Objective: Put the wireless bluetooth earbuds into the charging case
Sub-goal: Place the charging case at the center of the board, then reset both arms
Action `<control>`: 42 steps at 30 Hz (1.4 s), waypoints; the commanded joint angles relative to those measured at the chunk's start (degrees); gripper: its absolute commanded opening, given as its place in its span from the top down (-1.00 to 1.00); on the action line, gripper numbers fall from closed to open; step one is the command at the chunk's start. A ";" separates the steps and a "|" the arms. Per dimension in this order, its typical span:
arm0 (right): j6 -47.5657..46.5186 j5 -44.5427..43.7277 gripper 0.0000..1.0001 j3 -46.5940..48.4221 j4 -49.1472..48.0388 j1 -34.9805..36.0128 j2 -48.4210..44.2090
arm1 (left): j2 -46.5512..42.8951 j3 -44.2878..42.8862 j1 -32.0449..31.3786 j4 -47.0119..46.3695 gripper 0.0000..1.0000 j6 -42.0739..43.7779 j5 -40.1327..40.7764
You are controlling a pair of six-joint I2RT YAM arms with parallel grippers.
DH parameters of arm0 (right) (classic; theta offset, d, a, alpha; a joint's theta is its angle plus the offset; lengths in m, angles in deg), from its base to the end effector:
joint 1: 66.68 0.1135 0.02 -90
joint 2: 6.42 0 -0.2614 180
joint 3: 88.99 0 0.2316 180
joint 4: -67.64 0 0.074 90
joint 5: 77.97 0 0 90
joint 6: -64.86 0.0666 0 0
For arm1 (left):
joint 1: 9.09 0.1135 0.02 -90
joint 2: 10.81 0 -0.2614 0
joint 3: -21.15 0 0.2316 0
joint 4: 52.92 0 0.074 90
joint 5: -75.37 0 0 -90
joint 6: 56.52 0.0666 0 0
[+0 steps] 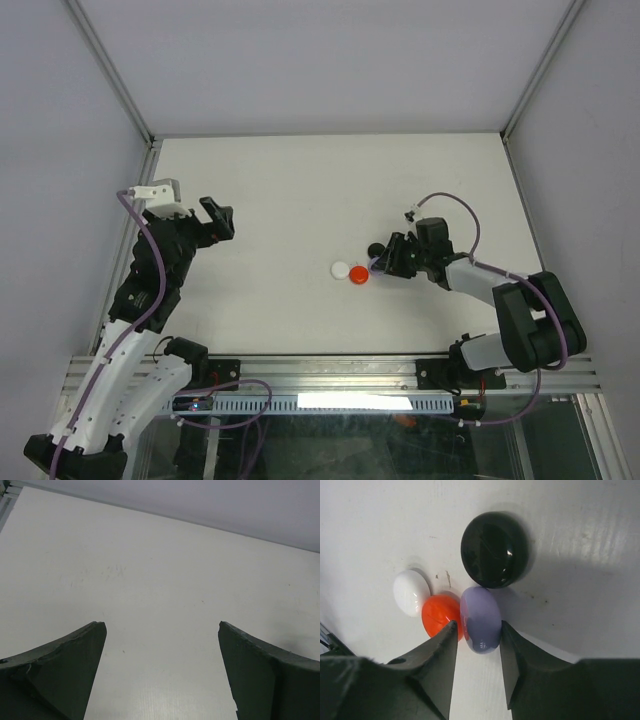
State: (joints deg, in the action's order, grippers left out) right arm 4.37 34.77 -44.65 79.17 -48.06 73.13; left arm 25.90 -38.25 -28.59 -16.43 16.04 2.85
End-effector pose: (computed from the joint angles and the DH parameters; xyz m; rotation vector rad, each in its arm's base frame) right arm 0.2331 0.1057 0.1384 0.0384 2.4822 0.8545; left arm 0.1553 -0.0338 0.3263 -0.1837 1.7947 -0.1838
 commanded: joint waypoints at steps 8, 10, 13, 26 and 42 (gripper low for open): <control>-2.24 -12.28 -0.31 1.34 10.86 -0.24 -13.20 | -6.57 1.96 1.40 -2.53 -0.98 -3.21 -4.83; -2.88 -15.33 -0.45 1.90 15.00 -0.24 -17.49 | -8.73 2.63 1.38 -2.51 -0.98 -4.26 -4.15; -2.28 -20.63 -0.98 3.57 22.54 -0.22 -24.60 | -12.62 3.67 1.36 -2.06 -0.98 -4.32 -4.25; -5.32 -29.48 -0.99 7.50 32.91 -0.20 -55.56 | -21.65 7.79 1.40 -1.66 -0.98 -4.98 -5.05; -8.57 -36.48 -0.99 9.79 35.96 -0.24 -63.32 | -19.58 8.35 2.00 -1.59 -0.98 -3.56 -10.41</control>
State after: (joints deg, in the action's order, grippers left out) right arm -3.06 -0.01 -35.98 115.98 -48.11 9.24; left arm 5.47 -29.70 -27.70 -16.37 11.67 -4.83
